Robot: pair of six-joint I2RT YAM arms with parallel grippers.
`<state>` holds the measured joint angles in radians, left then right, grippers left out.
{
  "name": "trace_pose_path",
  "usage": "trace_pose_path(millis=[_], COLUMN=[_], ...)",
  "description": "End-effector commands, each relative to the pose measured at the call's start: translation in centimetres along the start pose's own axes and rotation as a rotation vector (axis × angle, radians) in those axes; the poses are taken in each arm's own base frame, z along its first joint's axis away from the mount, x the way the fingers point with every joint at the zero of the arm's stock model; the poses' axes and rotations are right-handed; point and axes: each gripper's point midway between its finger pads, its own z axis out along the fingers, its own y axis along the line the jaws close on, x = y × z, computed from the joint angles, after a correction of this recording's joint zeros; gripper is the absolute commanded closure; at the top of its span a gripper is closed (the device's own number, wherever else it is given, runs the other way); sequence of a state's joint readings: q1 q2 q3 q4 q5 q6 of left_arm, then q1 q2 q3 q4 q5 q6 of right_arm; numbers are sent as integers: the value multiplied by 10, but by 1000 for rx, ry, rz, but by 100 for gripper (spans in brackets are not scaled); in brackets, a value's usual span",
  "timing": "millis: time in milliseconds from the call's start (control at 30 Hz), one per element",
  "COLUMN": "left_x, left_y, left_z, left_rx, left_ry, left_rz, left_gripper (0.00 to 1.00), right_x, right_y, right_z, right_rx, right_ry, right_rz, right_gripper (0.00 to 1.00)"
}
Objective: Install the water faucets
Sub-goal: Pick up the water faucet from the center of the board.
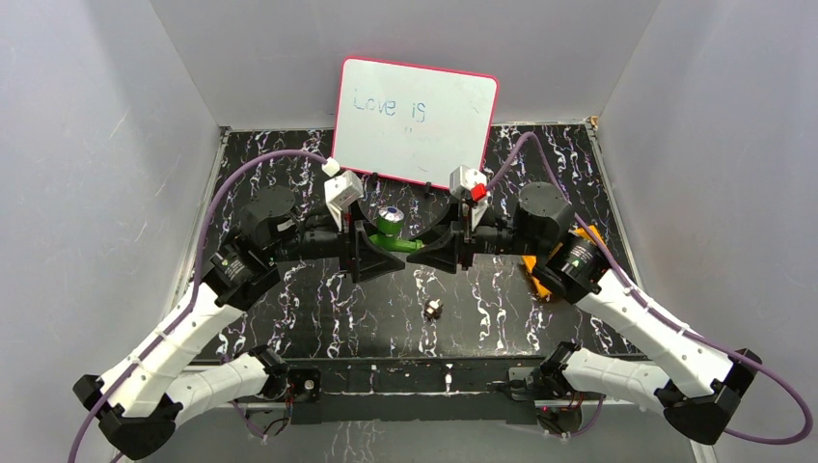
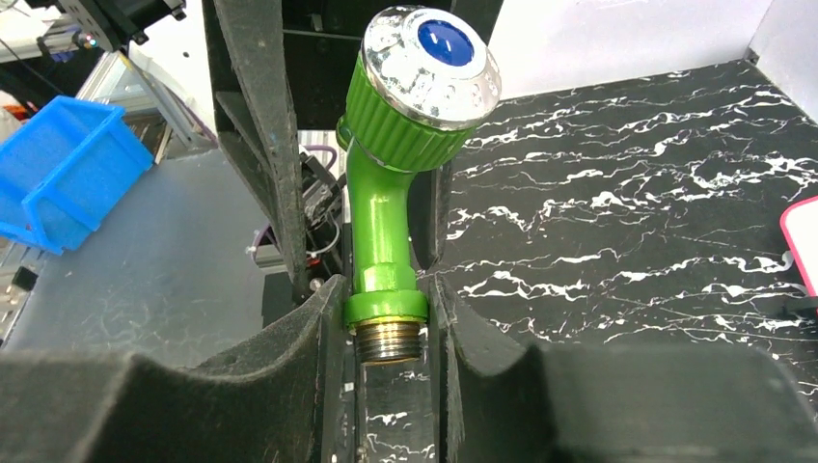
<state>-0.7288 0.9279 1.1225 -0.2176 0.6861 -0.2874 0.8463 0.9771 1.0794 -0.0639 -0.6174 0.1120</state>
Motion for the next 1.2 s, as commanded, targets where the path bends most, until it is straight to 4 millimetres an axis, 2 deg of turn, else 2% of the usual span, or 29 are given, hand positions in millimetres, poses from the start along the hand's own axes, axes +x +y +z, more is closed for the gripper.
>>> trace_pose_path(millis=[0,500,567,633,667,833,900,967,1033,1100,1167], left_x=[-11,-4,-3,-1,0,3,4,5,5,4,2], left_y=[-11,-5,-4,-4,-3,-2,-1,0,-2,-4,-7], left_z=[-5,0,2,5,6,9,10,9,8,7,5], left_rx=[26,33,39,50,48,57,57,55,57,62,69], left_ry=[-9,29,39,49,53,72,76,77,74,65,53], left_rz=[53,58,52,48,46,29,18,15,19,30,41], left_gripper=[51,58,69,95,100,100,100,100,100,100,100], right_x=[-28,-27,-26,-28,-28,-29,-29,-30,-31,-29,-26], right_y=[11,15,15,15,16,17,19,19,19,21,23], right_z=[-5,0,1,2,2,-2,-4,-7,-11,-15,-18], right_rx=[-39,-84,-89,-95,-96,-92,-85,-71,-57,-49,-49], right_ry=[-41,1,6,8,11,11,4,-10,-22,-28,-33], right_rz=[-66,-51,-46,-45,-44,-53,-62,-74,-83,-87,-90], right_gripper=[100,100,100,100,100,100,93,73,59,51,48])
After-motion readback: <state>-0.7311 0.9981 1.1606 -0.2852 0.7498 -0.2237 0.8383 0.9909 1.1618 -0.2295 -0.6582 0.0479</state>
